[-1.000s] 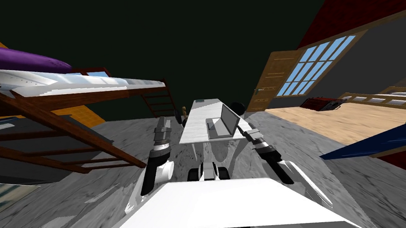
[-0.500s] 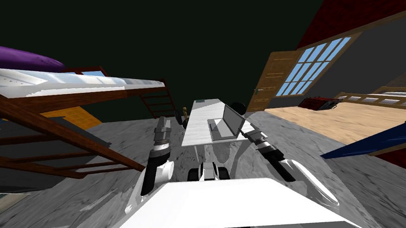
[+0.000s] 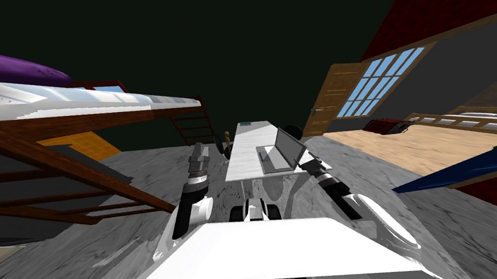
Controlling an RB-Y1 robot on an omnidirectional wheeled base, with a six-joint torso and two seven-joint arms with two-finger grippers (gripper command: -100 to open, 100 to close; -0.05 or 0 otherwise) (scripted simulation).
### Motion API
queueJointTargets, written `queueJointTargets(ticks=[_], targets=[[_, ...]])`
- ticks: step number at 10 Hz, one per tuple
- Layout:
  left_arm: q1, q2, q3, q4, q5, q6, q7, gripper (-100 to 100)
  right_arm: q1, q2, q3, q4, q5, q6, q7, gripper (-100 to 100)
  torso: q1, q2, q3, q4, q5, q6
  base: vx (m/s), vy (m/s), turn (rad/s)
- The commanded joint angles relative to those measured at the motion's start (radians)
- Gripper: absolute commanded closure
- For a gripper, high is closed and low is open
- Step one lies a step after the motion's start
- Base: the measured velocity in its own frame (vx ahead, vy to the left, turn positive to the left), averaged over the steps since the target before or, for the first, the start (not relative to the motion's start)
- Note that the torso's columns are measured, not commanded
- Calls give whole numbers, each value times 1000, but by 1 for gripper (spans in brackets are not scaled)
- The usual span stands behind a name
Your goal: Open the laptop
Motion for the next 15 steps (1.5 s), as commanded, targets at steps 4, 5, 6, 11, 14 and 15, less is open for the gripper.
queueJointTargets(ticks=[4,5,6,11,14,15], targets=[[0,0,0,0,0,0,0,0,-5,-57,-33,28,38,19,33,-100,0,1,0,0,0,0,37,52,3],[0,0,0,0,0,0,0,0,-4,-43,-27,30,41,11,46,-100,2,-3,-2,-1,0,0,55,35,13],[0,0,0,0,0,0,0,0,-4,-45,-28,29,41,14,43,100,0,-1,-1,0,0,0,10,3,-8],[0,0,0,0,0,0,0,0,9,-3,-17,-12,131,8,181,100,3,-3,-1,-4,-1,-1,2,27,-7],[0,0,0,0,0,0,0,0,18,22,-10,-36,185,3,268,100,-1,0,0,0,0,1,-1,41,-3],[0,0,0,0,0,0,0,0,21,30,-8,-44,203,2,296,100,-1,0,0,0,0,1,6,34,-12]])
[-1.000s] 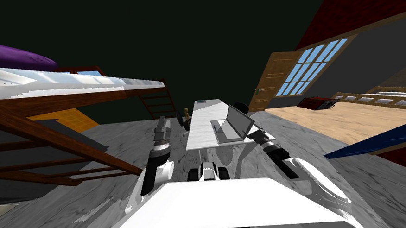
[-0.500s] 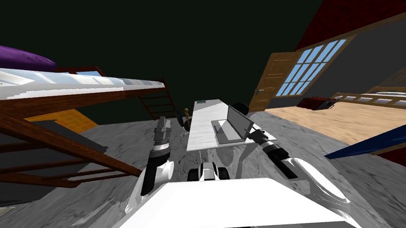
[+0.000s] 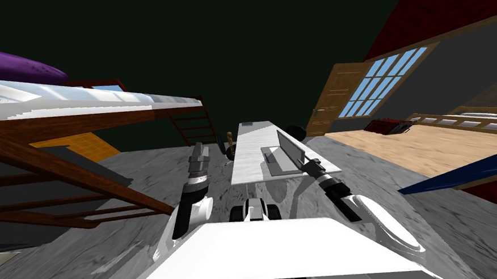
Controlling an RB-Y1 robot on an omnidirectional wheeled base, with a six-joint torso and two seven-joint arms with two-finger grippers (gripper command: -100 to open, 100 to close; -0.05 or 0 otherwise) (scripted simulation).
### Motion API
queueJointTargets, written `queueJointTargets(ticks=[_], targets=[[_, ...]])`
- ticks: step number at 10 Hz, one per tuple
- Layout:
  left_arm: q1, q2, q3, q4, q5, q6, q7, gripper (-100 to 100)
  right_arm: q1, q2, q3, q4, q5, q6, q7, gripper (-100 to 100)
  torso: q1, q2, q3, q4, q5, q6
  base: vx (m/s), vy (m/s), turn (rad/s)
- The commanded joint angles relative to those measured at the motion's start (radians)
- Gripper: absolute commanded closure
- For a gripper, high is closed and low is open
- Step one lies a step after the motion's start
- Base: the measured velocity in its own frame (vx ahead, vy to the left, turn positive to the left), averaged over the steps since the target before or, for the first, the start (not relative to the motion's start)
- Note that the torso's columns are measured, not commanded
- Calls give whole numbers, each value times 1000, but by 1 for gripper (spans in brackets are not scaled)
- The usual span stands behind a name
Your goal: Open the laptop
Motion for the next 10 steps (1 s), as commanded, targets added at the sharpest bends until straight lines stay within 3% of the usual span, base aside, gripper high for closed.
queueJointTargets(ticks=[1,2,3,10], targets=[[0,0,0,0,0,0,0,0,4,14,4,-12,31,0,55,100,1,1,0,1,1,0,2,20,-6],[0,0,0,0,0,0,0,0,7,22,6,-20,49,-1,83,100,1,2,1,1,1,-1,1,14,-6],[0,0,0,0,0,0,0,0,5,19,6,-13,40,-1,66,100,2,2,1,1,1,-1,1,8,0],[0,0,0,0,0,0,0,0,-21,114,53,-1,151,7,272,100,4,1,0,1,2,-1,-18,-8,9]])
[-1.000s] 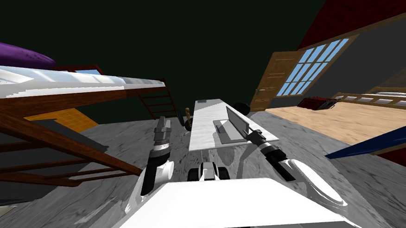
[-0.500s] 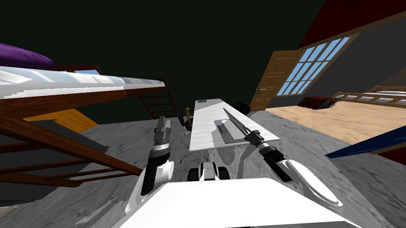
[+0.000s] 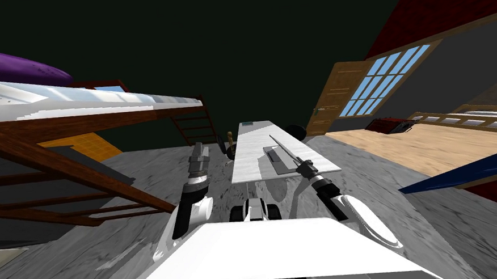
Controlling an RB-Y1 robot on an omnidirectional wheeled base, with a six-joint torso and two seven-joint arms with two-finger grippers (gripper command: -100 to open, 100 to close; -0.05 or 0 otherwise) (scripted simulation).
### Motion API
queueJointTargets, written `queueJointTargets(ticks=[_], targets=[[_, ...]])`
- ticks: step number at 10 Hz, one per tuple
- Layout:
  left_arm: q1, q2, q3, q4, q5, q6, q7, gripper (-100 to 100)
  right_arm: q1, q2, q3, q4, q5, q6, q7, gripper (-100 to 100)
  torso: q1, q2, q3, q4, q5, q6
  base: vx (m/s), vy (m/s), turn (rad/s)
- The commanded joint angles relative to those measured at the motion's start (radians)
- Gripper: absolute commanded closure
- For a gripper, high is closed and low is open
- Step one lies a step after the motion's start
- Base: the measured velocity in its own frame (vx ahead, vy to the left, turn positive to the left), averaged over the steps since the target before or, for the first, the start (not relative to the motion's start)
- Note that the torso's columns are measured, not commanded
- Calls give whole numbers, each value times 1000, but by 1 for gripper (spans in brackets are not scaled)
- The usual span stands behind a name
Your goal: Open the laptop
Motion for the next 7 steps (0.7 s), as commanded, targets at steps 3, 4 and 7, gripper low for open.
queueJointTargets(ticks=[3,4,7], targets=[[0,0,0,0,0,0,0,0,-18,61,30,6,71,7,126,100,0,1,1,0,0,-1,-18,-6,7],[0,0,0,0,0,0,0,0,-18,61,30,6,71,7,144,100,0,1,1,0,-1,-1,-18,-6,12],[0,0,0,0,0,0,0,0,-102,50,62,74,59,80,134,-100,-6,3,2,0,-3,0,-108,-85,104]])
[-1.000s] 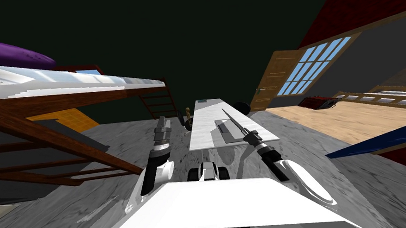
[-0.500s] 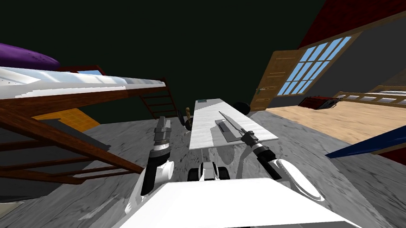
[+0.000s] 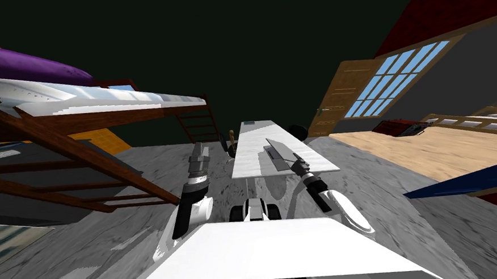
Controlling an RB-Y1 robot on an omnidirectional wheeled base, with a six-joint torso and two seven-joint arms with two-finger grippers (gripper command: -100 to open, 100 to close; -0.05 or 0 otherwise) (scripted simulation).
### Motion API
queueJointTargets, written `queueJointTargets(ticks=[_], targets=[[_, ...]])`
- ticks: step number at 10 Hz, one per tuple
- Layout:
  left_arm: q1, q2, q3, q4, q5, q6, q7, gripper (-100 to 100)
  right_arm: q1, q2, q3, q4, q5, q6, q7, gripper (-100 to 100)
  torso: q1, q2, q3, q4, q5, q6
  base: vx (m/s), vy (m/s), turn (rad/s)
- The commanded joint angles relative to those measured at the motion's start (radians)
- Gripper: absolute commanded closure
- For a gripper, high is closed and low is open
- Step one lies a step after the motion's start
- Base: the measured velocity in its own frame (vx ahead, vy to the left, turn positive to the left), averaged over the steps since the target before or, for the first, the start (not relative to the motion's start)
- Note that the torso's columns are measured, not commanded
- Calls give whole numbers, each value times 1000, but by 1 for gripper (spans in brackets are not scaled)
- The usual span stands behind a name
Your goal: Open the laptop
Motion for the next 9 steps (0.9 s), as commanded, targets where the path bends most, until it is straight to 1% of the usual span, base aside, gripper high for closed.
queueJointTargets(ticks=[1,2,3,4,5,6,7,8,9], targets=[[0,0,0,0,0,0,0,0,-66,-9,38,56,-9,70,5,-100,4,-5,-3,-2,1,0,-124,-98,179],[0,0,0,0,0,0,0,0,-94,-9,38,80,-9,91,5,-100,4,-5,-3,-2,1,-1,-123,-96,115],[0,0,0,0,0,0,0,0,-114,-9,38,80,-9,96,5,-100,4,-5,-3,-2,1,0,-60,-40,-4],[0,0,0,0,0,0,0,0,-152,-17,71,126,-18,142,11,-100,7,-8,-5,-2,2,0,-114,-63,211],[0,0,0,0,0,0,0,0,-176,-17,71,146,-18,168,11,-100,6,-4,-3,-1,2,-2,-130,-66,123],[0,0,0,0,0,0,0,0,-200,-17,71,146,-18,168,11,-100,5,-2,-2,0,2,0,-68,-39,-26],[0,0,0,0,0,0,0,0,-235,-24,104,191,-26,225,17,-100,6,-3,-2,1,3,1,-138,-108,175],[0,0,0,0,0,0,0,0,-264,-24,104,211,-26,241,17,-100,2,0,-1,0,1,-1,-141,-97,113],[0,0,0,0,0,0,0,0,-286,-24,104,211,-26,241,17,-100,3,-1,-1,1,1,0,-59,-36,-9]])
